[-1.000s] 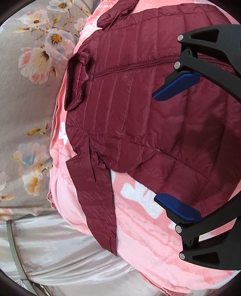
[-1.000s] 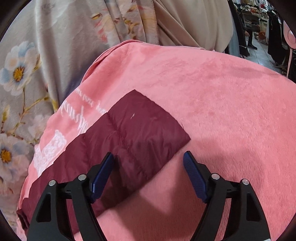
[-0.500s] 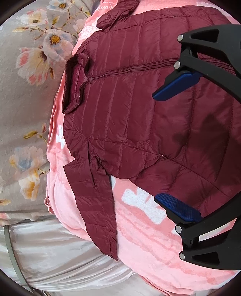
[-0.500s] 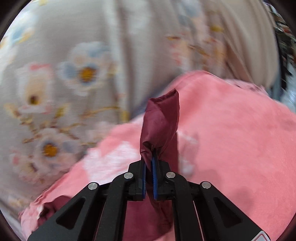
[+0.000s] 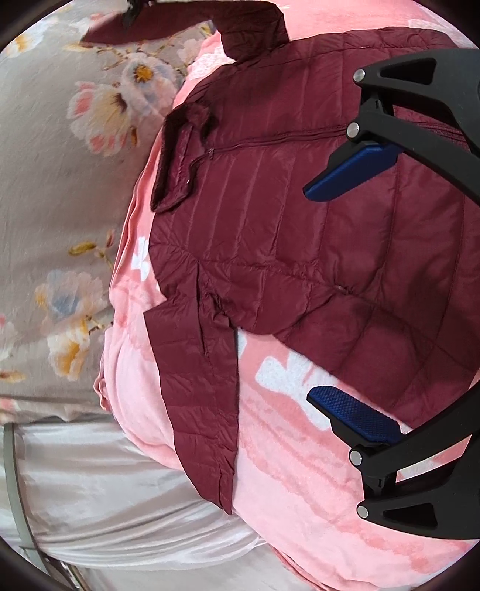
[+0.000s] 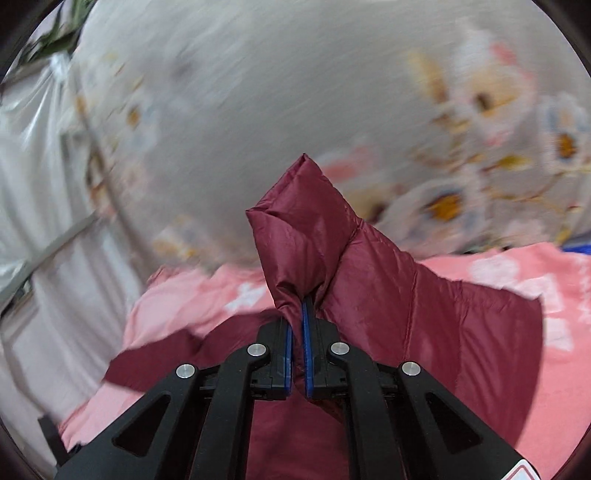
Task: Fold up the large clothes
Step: 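Grasp the sleeve cuff nearest the right tool and lift it, then lay the sleeve across the jacket body and open the right tool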
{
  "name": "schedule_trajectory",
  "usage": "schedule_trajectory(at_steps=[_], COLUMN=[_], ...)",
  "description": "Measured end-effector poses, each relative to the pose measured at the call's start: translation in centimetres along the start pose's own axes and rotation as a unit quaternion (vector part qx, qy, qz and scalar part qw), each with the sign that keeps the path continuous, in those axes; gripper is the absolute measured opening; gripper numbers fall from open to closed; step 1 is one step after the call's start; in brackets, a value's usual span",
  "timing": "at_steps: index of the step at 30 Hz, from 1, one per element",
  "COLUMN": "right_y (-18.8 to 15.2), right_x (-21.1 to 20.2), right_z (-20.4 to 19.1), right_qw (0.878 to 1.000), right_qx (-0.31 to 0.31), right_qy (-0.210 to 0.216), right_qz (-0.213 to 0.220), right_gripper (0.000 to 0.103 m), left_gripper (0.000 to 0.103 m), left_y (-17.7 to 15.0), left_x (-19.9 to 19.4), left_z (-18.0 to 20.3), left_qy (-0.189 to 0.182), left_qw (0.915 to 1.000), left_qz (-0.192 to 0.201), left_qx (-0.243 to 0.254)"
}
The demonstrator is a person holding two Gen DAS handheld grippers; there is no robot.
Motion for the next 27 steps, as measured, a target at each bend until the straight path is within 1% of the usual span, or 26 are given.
schedule_trajectory(at_steps=[1, 2, 3, 4, 5, 7, 10, 12, 16, 20, 23, 26, 27], right_y=[-1.6, -2.6, -4.6, -5.7, -7.7, -10.7, -15.6, -18.0, -21.1, -23.0, -23.4, -23.3, -23.2], right_x=[1.5, 2.1, 3.7, 4.6, 6.1, 8.0, 10.3, 11.9, 13.9, 14.7, 14.8, 14.1, 13.8], right_z=[-2.4, -3.4, -5.5, -6.4, -7.8, -9.3, -11.0, -11.4, -10.8, -10.7, -10.6, -11.0, -11.3], right_qw=[1.000, 0.999, 0.997, 0.996, 0.994, 0.990, 0.985, 0.981, 0.974, 0.970, 0.968, 0.966, 0.966], right_qx=[-0.013, -0.019, -0.029, -0.032, -0.035, -0.033, -0.041, -0.031, -0.016, -0.013, -0.009, -0.019, -0.026], right_qy=[0.019, 0.026, 0.040, 0.047, 0.059, 0.072, 0.074, 0.078, 0.073, 0.064, 0.065, 0.065, 0.064], right_qz=[-0.021, -0.031, -0.054, -0.066, -0.087, -0.116, -0.151, -0.176, -0.213, -0.235, -0.242, -0.248, -0.250], right_gripper=[0.005, 0.005, 0.005, 0.005, 0.005, 0.005, 0.005, 0.005, 0.005, 0.005, 0.006, 0.011, 0.015], left_gripper=[0.098, 0.098, 0.098, 0.098, 0.098, 0.098, 0.098, 0.098, 0.098, 0.098, 0.098, 0.098, 0.098], left_y=[0.1, 0.2, 0.2, 0.3, 0.4, 0.5, 0.8, 1.0, 1.7, 2.4, 3.0, 3.5, 3.8], left_x=[0.0, 0.0, 0.1, 0.1, 0.1, 0.3, 0.7, 0.9, 1.8, 3.1, 4.1, 5.6, 6.3], left_z=[-0.4, -0.9, -1.2, -1.8, -2.1, -2.8, -3.6, -3.8, -3.6, -3.0, -2.3, -1.2, -0.8], left_qy=[0.001, 0.002, 0.003, 0.002, 0.002, 0.000, -0.012, -0.019, -0.044, -0.074, -0.090, -0.114, -0.128], left_qw=[1.0000, 1.0000, 0.9999, 0.9998, 0.9998, 0.9996, 0.9990, 0.9988, 0.9978, 0.9950, 0.9933, 0.9897, 0.9872], left_qz=[0.001, 0.001, 0.002, 0.003, 0.003, 0.003, 0.003, 0.003, -0.002, -0.010, -0.015, -0.030, -0.035], left_qx=[-0.003, -0.009, -0.012, -0.017, -0.020, -0.029, -0.042, -0.045, -0.049, -0.065, -0.071, -0.080, -0.088])
Point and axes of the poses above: each gripper's, at about its wrist camera, not at the fingertips, and x roughly the way its jaws point, z to its right, y to its top, the point moved 7 cm from there along x, roughly the way its jaws point, and after that the axes turned 4 degrees about -y, right-handed, at the moved point
